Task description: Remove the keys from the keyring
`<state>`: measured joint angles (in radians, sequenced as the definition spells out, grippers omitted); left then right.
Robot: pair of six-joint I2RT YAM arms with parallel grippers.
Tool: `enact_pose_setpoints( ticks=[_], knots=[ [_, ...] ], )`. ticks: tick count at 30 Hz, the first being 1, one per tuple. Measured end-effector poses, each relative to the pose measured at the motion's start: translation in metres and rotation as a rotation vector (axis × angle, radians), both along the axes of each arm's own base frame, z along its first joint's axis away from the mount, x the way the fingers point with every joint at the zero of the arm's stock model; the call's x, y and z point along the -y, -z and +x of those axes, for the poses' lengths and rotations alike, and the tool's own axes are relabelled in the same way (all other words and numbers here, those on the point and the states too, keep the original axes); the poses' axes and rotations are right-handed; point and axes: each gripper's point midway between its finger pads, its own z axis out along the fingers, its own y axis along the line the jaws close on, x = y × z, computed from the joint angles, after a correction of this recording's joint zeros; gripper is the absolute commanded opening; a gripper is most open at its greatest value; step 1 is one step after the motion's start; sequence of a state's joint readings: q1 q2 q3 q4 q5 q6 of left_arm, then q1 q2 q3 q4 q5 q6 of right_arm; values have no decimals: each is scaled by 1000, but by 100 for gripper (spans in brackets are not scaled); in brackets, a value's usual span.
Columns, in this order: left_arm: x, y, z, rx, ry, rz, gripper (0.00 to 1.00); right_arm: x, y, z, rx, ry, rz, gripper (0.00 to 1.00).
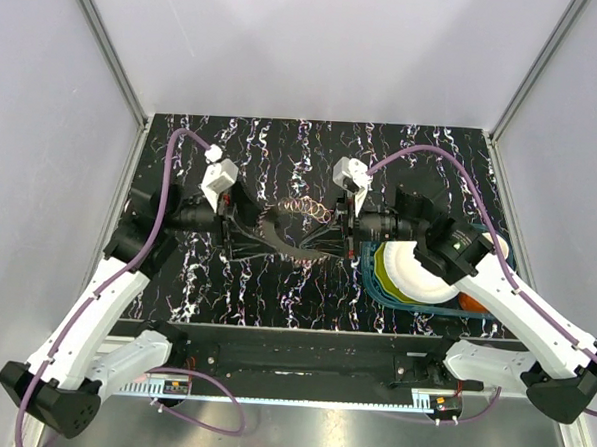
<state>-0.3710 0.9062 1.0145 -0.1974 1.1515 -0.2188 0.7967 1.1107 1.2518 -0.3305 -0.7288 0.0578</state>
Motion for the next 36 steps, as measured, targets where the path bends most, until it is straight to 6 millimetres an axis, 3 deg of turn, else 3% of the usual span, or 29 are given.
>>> enact_pose_setpoints(
  ticks=[2, 5, 6, 8, 13, 18, 19, 22, 28, 34, 36],
  knots=[
    [8, -5, -13, 3, 59, -14, 55, -1, -6, -3, -4, -16, 27, 0],
    [17, -10, -27, -1, 112, -28, 4, -3, -13, -8, -13, -40, 64, 0],
    [18, -11, -29, 1, 116, -32, 0, -4, -15, -13, -22, -65, 74, 0],
    [19, -10, -27, -20, 105, -33, 0, -4, -17, -17, -23, -80, 88, 1],
    [22, -4, -25, -64, 74, -52, 0, -1, -11, -15, -42, -50, 86, 21],
    [22, 4, -24, -91, 38, -67, 0, 7, -14, -6, -36, 52, 111, 56],
    [22, 5, -23, -95, 33, -69, 0, 11, -19, -4, -23, 81, 128, 69],
    [23, 4, -20, -106, 13, -78, 0, 23, -34, 2, 21, 173, 182, 80],
    [24, -1, -4, -123, -70, -102, 0, 48, -50, 1, 61, 289, 293, 85],
    [24, 6, 25, -185, -224, -102, 0, 75, -14, -1, 75, 400, 414, 85],
    [21, 4, 41, -201, -324, -120, 0, 83, -2, 12, 115, 480, 442, 83]
  ],
)
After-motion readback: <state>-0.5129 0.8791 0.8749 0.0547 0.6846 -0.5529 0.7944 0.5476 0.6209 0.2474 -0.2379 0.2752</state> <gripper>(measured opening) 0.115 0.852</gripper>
